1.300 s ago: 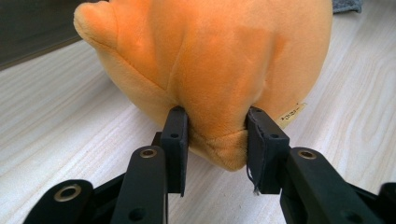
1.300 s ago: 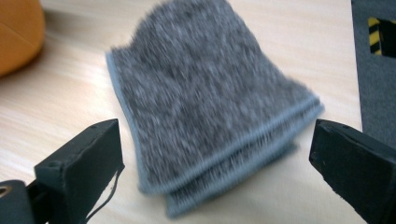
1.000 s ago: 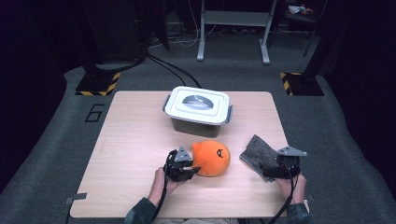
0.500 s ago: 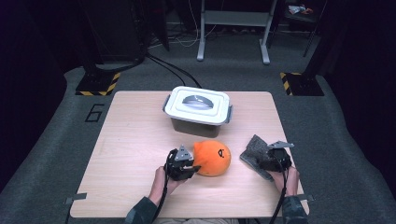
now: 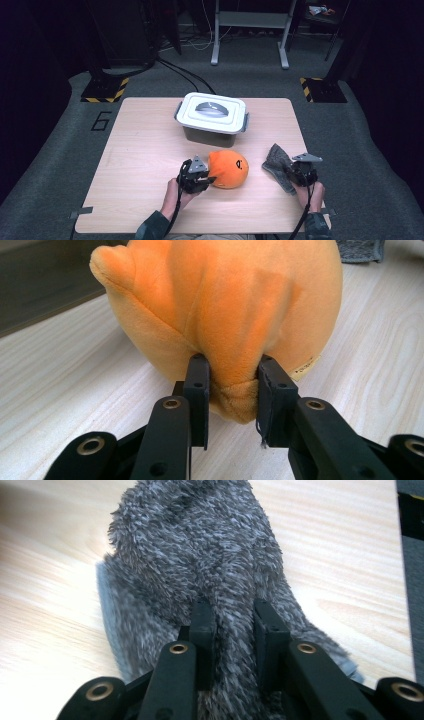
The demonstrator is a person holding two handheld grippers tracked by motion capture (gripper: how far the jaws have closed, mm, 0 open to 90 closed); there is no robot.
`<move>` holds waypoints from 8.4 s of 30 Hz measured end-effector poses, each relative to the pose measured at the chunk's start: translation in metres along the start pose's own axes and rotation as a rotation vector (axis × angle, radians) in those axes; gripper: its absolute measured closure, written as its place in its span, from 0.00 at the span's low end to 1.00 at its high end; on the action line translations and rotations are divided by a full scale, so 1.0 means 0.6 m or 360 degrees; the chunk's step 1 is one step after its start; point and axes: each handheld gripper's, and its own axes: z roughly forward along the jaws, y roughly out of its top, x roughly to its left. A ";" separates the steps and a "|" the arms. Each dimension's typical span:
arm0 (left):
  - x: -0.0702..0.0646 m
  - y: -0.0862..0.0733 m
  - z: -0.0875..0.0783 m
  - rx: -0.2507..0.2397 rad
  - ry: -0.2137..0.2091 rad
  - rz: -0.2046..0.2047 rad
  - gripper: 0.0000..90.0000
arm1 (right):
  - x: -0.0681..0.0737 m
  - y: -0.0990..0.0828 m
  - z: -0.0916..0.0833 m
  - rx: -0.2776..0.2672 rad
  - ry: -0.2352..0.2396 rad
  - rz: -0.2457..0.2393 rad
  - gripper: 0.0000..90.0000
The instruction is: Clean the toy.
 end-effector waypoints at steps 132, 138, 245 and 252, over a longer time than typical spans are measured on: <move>-0.011 0.025 0.016 -0.0051 -0.0029 0.0047 0.82 | 0.109 0.039 -0.009 -0.0025 0.0380 -0.0237 0.83; -0.010 0.027 0.015 -0.0052 -0.0018 0.0057 0.82 | 0.099 0.044 -0.042 -0.0119 0.0384 -0.0201 0.84; -0.022 0.006 0.015 -0.0102 0.0079 0.0326 0.46 | 0.148 0.087 -0.044 -0.0145 0.0471 -0.0284 0.84; -0.028 0.001 0.028 -0.0107 0.0094 0.0367 0.59 | 0.146 0.087 -0.041 -0.0156 0.0486 -0.0262 0.84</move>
